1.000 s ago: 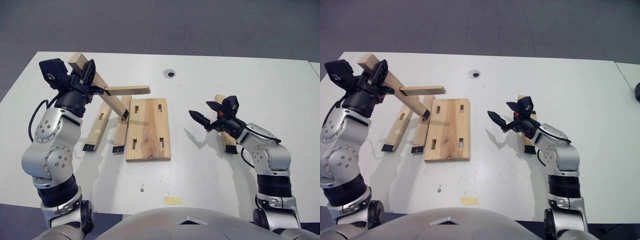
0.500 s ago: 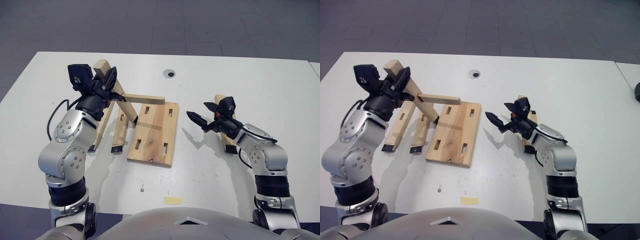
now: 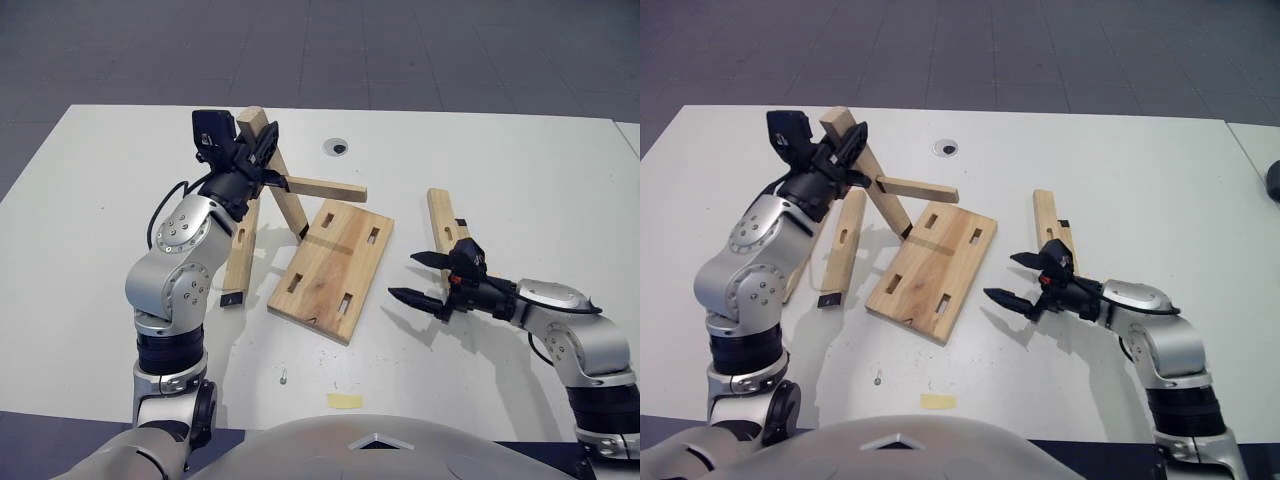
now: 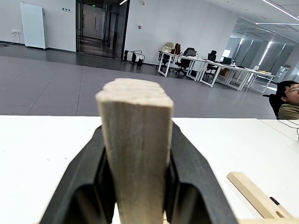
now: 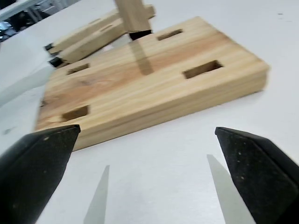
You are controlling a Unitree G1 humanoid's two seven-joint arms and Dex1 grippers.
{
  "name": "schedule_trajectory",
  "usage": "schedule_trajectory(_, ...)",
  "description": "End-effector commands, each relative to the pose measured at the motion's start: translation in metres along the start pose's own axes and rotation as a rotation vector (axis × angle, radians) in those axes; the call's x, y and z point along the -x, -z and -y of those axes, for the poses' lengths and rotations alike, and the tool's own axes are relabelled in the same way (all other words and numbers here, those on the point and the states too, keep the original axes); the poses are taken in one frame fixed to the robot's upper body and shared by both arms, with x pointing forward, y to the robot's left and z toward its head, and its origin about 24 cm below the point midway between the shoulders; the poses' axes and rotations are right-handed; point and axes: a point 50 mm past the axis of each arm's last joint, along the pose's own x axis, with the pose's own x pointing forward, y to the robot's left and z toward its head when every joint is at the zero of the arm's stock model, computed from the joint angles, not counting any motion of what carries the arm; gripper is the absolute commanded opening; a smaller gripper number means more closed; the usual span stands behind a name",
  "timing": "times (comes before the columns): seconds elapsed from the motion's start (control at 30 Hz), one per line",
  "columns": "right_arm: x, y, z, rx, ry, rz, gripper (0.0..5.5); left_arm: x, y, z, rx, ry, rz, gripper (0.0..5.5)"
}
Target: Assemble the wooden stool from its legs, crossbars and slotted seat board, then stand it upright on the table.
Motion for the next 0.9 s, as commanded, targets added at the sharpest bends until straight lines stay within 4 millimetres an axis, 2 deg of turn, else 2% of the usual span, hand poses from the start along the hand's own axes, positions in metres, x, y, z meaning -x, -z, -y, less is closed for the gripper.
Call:
schedule_trajectory(0.03, -0.011, 0.008, -0.023, -0.009, -0.151, -0.078, 5.4, 0.006, -0.013, -0.018, -0.055, -0.05, 0.018, 1.02)
schedule_trajectory(0.27, -0.007, 0.03, -0.053, -0.345, -0.357, -0.071, 5.4, 0.013, -0.014, -0.037, -0.095, -0.103, -0.007, 1.02)
schedule_trajectory(0.4, -0.019, 0.021, -0.055, -0.455, -0.424, 0.001, 5.4, 0.009, -0.01, -0.037, -0.093, -0.1, -0.015, 1.02)
schedule_trajectory(0.57, -0.049, 0.009, -0.055, -0.546, -0.495, 0.01, 5.4, 0.006, -0.009, -0.032, -0.084, -0.084, -0.014, 1.02)
schedule_trajectory(0.63, -0.058, 0.008, -0.052, -0.55, -0.447, 0.017, 5.4, 0.003, -0.009, -0.03, -0.085, -0.069, -0.014, 1.02)
schedule_trajectory(0.73, -0.071, 0.008, -0.037, -0.53, -0.288, 0.062, 5.4, 0.002, -0.012, -0.032, -0.087, -0.072, -0.008, 1.02)
schedule_trajectory(0.9, -0.086, 0.021, -0.013, -0.45, -0.034, 0.066, 5.4, 0.0, -0.012, -0.031, -0.086, -0.071, -0.005, 1.02)
